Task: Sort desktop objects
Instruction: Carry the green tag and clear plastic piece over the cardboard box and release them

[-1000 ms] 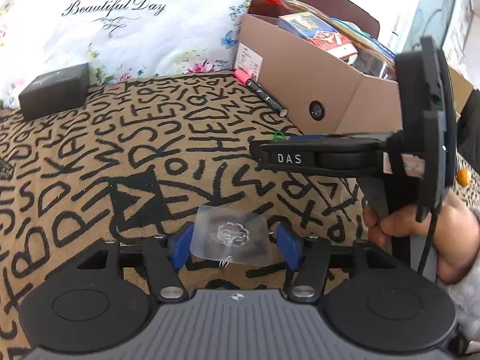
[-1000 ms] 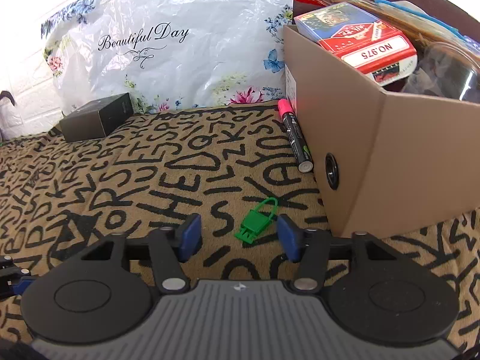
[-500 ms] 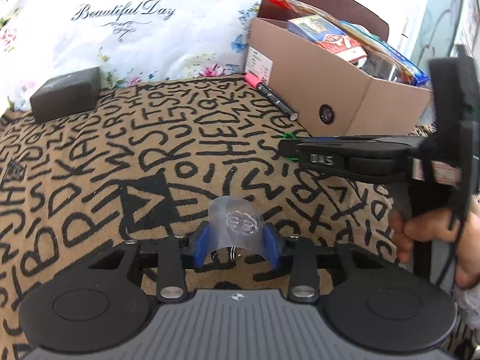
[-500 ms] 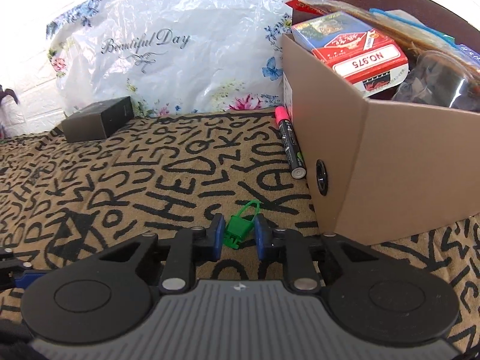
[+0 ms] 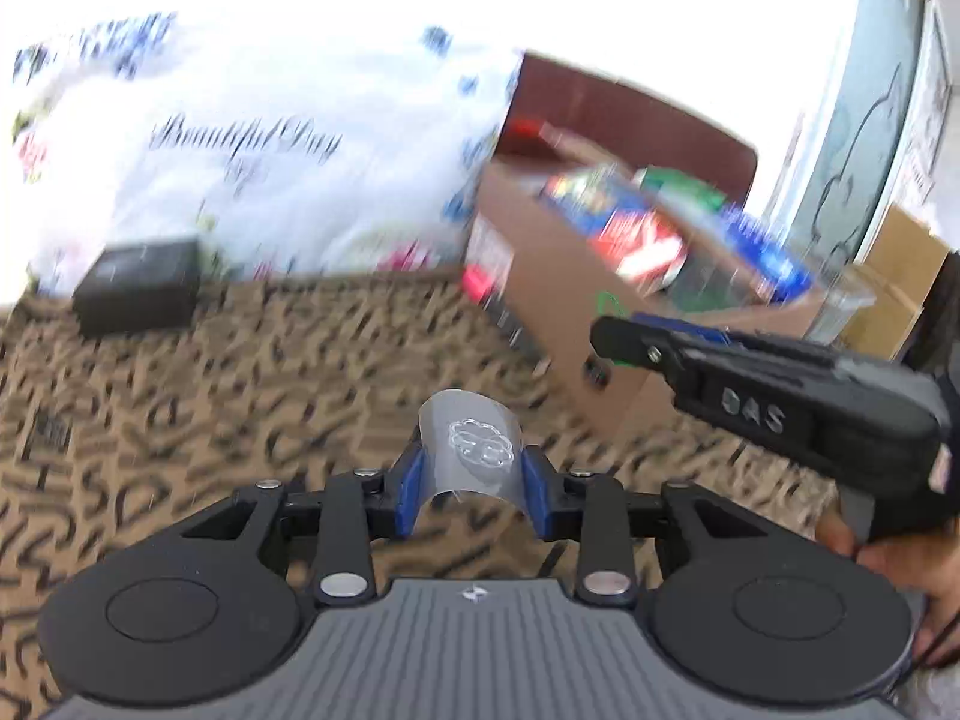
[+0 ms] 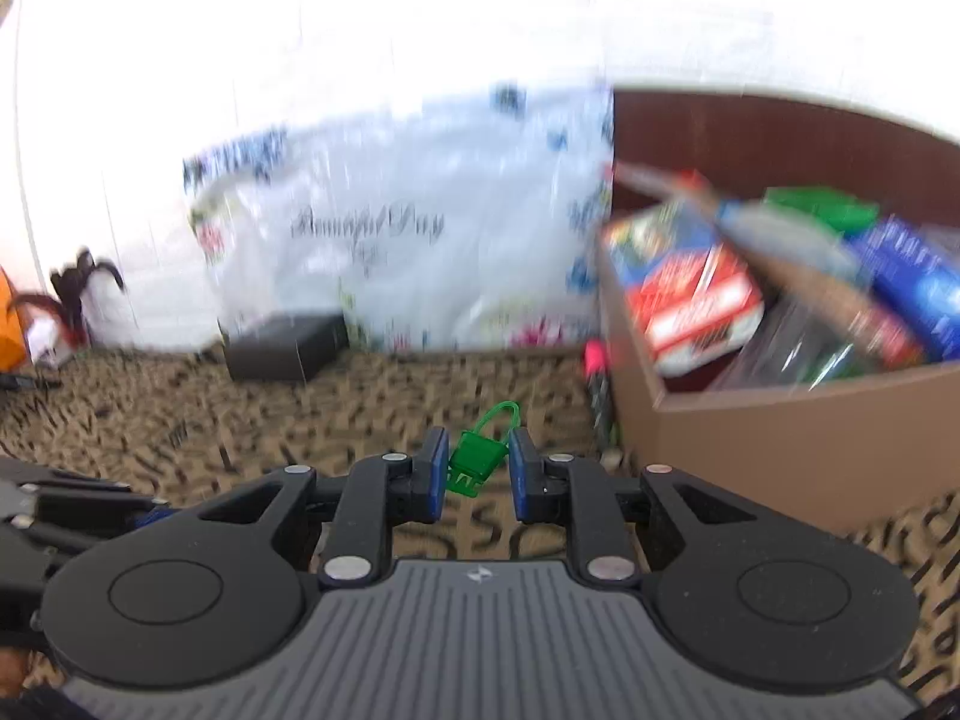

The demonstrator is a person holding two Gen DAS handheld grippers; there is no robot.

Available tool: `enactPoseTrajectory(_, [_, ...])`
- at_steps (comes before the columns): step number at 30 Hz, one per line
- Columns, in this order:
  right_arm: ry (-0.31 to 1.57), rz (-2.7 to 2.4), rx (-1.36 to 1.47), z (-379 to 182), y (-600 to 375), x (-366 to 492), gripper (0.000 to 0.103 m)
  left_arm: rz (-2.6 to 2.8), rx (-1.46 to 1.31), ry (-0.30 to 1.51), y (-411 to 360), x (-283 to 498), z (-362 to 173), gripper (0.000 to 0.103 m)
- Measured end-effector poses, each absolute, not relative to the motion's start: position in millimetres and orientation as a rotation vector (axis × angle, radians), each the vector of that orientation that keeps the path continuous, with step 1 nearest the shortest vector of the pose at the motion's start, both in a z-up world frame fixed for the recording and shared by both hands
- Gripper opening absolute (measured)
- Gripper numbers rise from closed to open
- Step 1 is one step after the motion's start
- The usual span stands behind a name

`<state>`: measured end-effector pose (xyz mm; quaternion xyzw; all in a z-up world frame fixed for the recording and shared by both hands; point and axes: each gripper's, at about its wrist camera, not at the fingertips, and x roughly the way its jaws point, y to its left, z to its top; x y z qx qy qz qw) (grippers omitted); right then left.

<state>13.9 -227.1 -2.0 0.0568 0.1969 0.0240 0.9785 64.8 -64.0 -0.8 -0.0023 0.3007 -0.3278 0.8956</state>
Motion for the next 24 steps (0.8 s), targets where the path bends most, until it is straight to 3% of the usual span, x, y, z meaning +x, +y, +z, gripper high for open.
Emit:
enactPoseTrajectory(11, [0.199,-0.093,0.118,62,-309,-15,0.020,-0.798,-0.099,0.529,-146,83,59,0.037])
enactPoseTrajectory(24, [0.179,-0.381,0.136,54,-436,-23,0.020,-0.858,-0.056,0.570,-236,104,38,0.037])
